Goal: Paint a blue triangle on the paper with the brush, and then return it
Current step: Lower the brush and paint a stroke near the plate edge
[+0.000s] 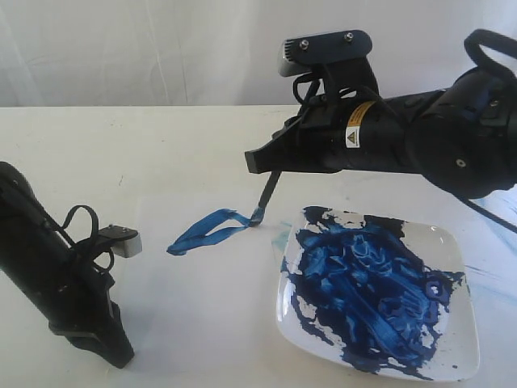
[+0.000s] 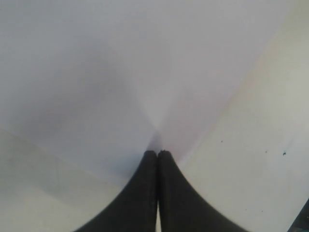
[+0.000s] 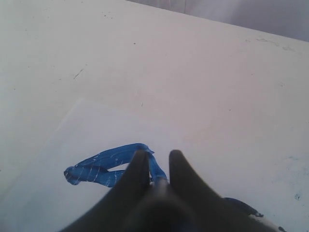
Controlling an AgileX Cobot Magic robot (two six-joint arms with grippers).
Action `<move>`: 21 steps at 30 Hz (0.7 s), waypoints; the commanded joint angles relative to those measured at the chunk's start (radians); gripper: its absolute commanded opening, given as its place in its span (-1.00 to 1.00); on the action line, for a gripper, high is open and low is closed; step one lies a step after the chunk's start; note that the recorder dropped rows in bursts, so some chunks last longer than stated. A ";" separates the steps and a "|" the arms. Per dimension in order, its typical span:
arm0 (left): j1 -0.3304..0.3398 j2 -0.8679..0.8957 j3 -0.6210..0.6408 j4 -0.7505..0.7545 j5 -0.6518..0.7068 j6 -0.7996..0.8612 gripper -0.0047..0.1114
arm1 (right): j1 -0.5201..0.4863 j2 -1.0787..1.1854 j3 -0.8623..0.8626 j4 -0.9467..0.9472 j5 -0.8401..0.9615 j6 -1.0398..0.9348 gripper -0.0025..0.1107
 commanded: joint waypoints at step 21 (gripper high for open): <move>-0.003 0.002 0.006 -0.006 0.009 0.004 -0.92 | 0.022 0.000 0.004 0.005 -0.003 -0.009 -0.96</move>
